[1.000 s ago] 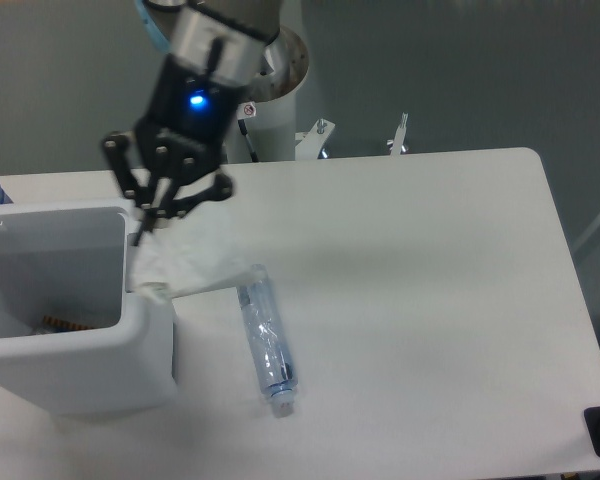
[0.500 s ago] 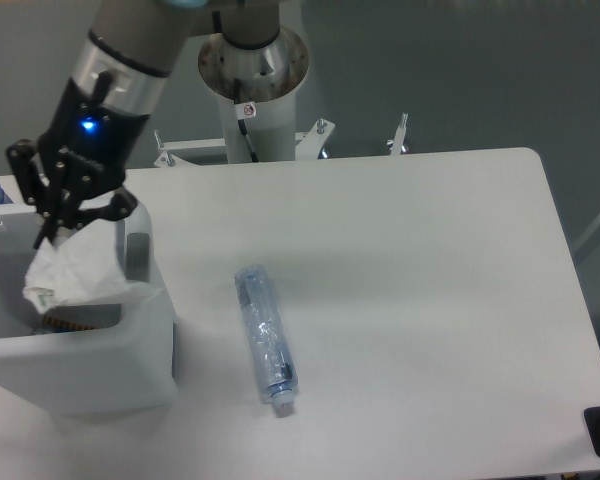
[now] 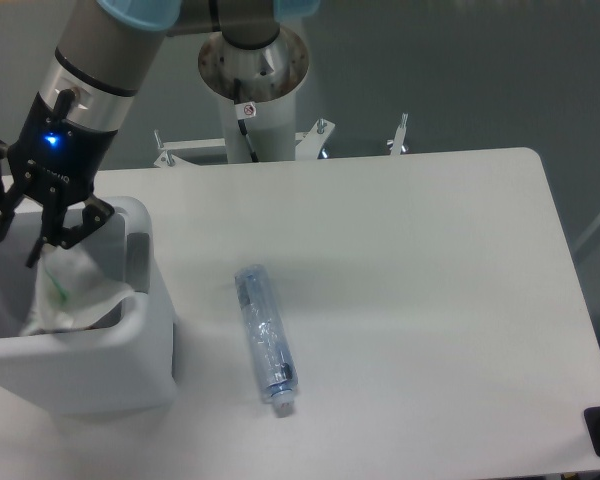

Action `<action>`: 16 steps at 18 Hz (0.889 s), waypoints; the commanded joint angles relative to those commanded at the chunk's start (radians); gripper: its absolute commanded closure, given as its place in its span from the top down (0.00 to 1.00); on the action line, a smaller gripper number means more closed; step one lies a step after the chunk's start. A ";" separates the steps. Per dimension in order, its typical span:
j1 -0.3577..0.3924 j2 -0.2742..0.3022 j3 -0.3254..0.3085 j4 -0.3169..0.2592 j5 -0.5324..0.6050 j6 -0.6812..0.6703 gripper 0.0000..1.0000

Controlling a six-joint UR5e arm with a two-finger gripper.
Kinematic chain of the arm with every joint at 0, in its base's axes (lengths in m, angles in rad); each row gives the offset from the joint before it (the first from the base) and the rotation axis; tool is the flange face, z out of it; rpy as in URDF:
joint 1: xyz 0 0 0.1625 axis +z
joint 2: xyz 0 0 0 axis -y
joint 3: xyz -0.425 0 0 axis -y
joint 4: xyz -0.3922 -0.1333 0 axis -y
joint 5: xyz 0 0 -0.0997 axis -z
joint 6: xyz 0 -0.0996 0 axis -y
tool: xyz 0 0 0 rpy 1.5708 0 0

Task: Place the trash in the trash can
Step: 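Open the gripper to drop the tissue into the bin, then move the gripper over the clear plastic bottle and lower it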

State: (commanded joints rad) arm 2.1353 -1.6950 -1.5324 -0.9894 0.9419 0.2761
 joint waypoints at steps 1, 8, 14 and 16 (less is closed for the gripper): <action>0.000 0.000 0.005 0.000 0.000 -0.008 1.00; 0.092 -0.009 0.034 0.000 0.000 -0.043 1.00; 0.161 -0.067 0.064 0.000 0.099 -0.120 1.00; 0.169 -0.090 0.080 -0.002 0.184 -0.126 1.00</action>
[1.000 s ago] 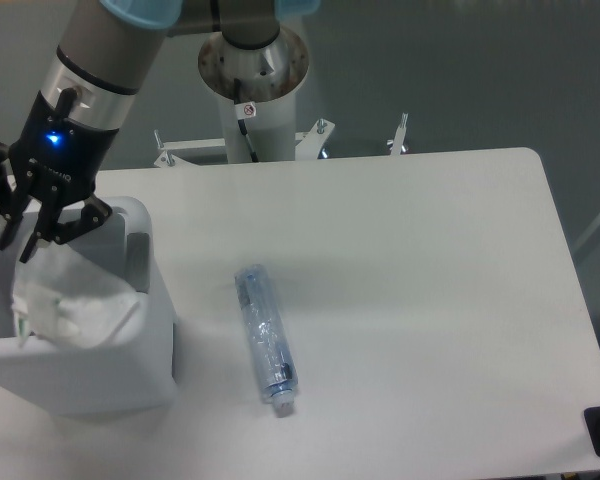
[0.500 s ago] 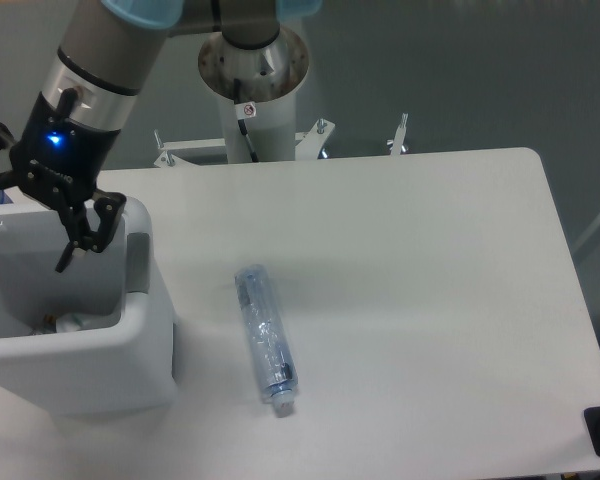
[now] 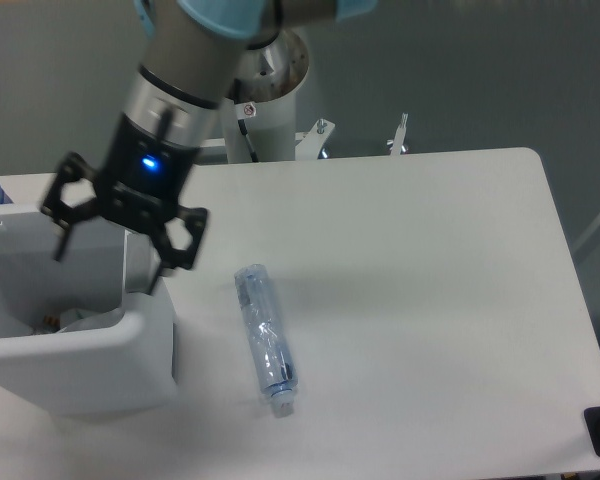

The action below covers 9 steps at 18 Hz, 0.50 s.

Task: Place the trash in the trash can
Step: 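Move the gripper over the clear plastic bottle and lower it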

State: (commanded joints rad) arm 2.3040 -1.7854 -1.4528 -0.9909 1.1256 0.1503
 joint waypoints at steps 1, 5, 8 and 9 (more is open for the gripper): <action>0.003 -0.014 0.003 0.000 0.028 0.000 1.00; 0.040 -0.077 0.009 0.002 0.082 0.011 1.00; 0.070 -0.132 0.028 0.003 0.086 0.015 1.00; 0.077 -0.149 0.028 0.003 0.097 0.018 1.00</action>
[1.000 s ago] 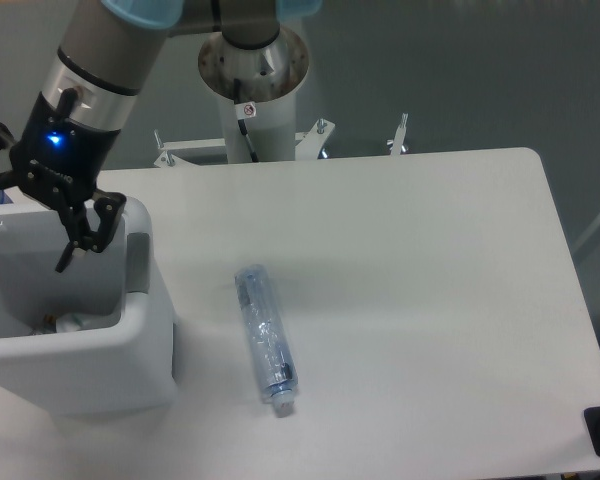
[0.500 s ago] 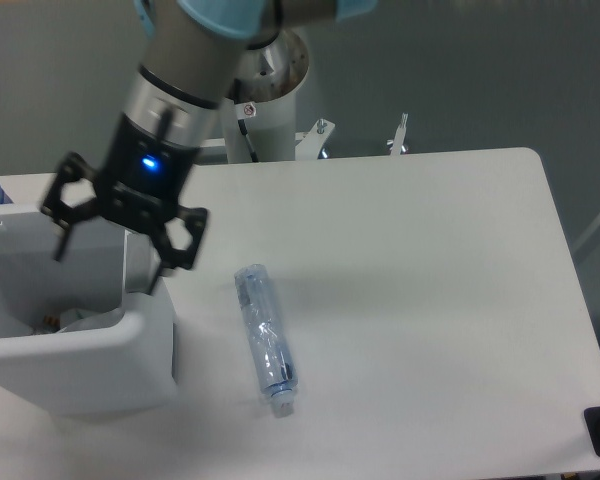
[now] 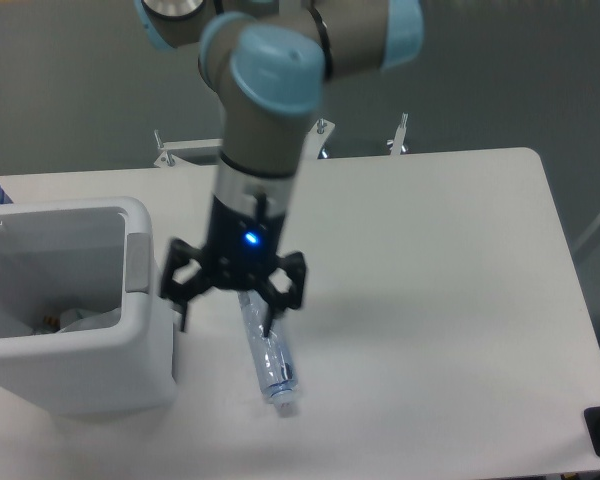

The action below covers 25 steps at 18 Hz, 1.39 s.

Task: Place the trash in the trash can
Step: 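Move the gripper over the clear plastic bottle and lower it, then close the gripper around the bottle's middle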

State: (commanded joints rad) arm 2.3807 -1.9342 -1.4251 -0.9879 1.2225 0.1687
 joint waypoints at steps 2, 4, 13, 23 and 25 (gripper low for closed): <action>0.002 -0.032 -0.003 0.002 0.031 0.008 1.00; -0.001 -0.069 -0.011 0.002 0.092 0.008 1.00; -0.020 -0.221 0.008 0.015 0.143 -0.005 1.00; -0.041 -0.290 0.006 0.018 0.170 -0.014 1.00; -0.055 -0.298 0.009 0.020 0.187 -0.014 1.00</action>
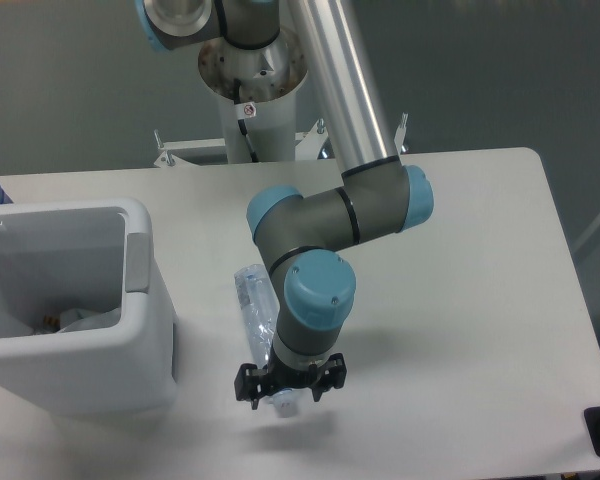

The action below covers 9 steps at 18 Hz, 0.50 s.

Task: Place the trash in the trash can
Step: 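Close the gripper around the bottle's middle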

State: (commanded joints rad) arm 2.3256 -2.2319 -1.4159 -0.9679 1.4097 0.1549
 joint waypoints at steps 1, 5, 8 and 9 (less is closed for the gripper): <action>-0.002 -0.002 -0.001 0.000 0.000 0.000 1.00; -0.003 -0.012 -0.001 0.002 0.003 -0.003 0.98; -0.003 -0.021 -0.002 0.024 0.005 -0.002 0.96; -0.003 -0.025 -0.002 0.026 0.008 -0.002 0.93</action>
State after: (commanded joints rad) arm 2.3224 -2.2565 -1.4174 -0.9419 1.4174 0.1534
